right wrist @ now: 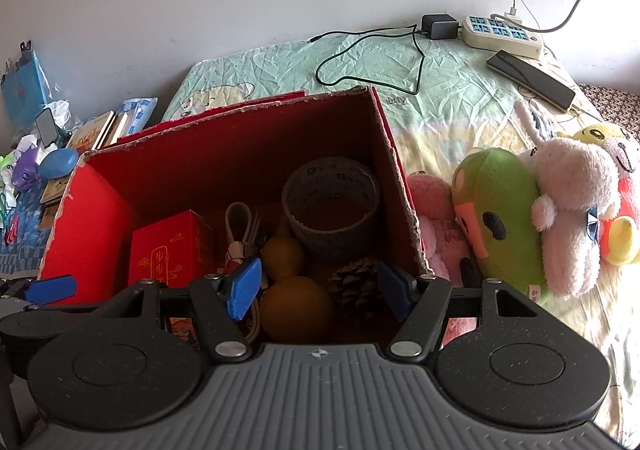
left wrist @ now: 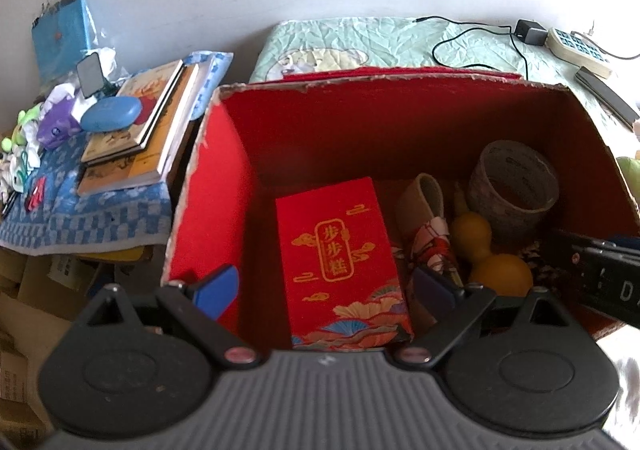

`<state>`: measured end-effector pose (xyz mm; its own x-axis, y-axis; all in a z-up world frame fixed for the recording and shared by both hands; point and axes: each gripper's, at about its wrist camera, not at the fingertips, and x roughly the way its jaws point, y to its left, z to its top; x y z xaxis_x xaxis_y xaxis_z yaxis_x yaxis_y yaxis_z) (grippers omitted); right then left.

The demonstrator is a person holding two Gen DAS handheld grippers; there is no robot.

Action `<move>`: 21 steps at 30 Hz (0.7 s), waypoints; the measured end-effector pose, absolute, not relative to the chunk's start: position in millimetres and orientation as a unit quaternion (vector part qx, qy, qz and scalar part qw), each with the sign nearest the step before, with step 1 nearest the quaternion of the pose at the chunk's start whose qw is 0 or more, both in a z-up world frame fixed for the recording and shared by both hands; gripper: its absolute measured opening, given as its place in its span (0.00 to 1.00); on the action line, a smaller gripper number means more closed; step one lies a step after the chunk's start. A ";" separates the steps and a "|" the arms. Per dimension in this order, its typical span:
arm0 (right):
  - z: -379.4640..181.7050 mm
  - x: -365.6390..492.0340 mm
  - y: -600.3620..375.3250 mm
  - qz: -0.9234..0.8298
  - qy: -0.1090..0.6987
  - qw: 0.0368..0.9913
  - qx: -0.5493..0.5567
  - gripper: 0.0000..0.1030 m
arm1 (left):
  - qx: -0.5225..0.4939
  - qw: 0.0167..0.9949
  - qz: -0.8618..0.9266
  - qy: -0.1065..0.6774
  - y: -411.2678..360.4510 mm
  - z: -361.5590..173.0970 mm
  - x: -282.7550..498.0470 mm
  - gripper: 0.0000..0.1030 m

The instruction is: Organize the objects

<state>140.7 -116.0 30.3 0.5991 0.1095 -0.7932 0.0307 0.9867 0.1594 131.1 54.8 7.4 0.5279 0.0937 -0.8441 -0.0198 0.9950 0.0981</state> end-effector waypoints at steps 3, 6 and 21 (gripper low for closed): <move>29.6 139.6 -115.3 0.022 0.447 0.891 0.077 0.65 | 0.038 0.873 0.032 0.485 54.9 7.2 131.2 0.92; 29.9 138.9 -115.8 0.022 0.447 0.891 0.079 0.65 | 0.036 0.874 0.027 0.484 55.9 6.9 130.9 0.92; 29.9 138.1 -115.4 0.021 0.447 0.891 0.079 0.65 | 0.034 0.876 0.021 0.482 54.7 6.0 129.1 0.92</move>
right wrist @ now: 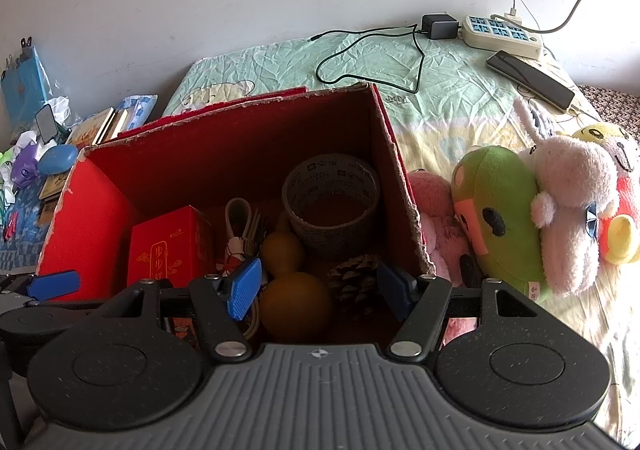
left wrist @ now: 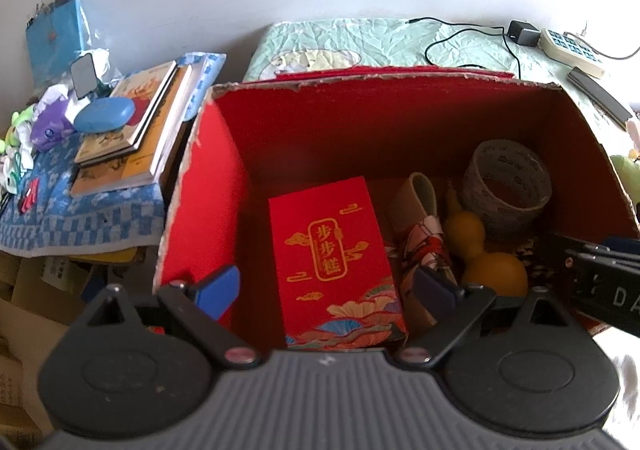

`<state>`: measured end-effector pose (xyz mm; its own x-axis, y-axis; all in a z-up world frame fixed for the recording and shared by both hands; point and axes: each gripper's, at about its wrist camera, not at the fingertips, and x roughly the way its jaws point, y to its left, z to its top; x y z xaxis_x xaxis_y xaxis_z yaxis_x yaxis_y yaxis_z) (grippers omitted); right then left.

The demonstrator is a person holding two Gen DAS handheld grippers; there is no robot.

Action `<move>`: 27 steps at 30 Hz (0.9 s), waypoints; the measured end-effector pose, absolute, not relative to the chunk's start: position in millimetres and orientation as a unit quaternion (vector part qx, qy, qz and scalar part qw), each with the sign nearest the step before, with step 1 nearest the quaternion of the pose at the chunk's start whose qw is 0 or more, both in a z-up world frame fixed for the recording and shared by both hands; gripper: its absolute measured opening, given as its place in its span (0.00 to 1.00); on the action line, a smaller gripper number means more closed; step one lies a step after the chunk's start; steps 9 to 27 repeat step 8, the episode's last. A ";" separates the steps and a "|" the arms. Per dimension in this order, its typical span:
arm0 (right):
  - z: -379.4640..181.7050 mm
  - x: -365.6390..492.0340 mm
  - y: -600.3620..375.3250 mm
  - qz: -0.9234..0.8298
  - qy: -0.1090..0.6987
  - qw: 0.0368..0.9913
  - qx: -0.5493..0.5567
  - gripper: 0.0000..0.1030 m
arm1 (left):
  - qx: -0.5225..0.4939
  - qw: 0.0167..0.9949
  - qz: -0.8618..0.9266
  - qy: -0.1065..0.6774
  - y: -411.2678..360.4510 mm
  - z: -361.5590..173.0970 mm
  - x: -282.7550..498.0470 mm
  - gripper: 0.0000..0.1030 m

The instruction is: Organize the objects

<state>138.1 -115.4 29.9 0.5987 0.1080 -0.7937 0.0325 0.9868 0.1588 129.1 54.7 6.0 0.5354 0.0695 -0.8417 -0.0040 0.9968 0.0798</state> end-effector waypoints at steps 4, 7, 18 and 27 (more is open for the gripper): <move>30.0 138.2 -115.5 0.021 0.447 0.891 0.078 0.65 | 0.032 0.876 0.017 0.480 55.0 5.9 128.9 0.91; 29.5 137.7 -115.2 0.021 0.448 0.891 0.076 0.65 | 0.034 0.878 0.020 0.477 54.7 6.2 128.3 0.89; 29.1 137.1 -115.1 0.021 0.448 0.891 0.075 0.65 | 0.034 0.879 0.021 0.476 55.0 6.3 128.2 0.89; 29.1 137.1 -115.1 0.021 0.448 0.891 0.075 0.65 | 0.034 0.879 0.021 0.476 55.0 6.3 128.2 0.89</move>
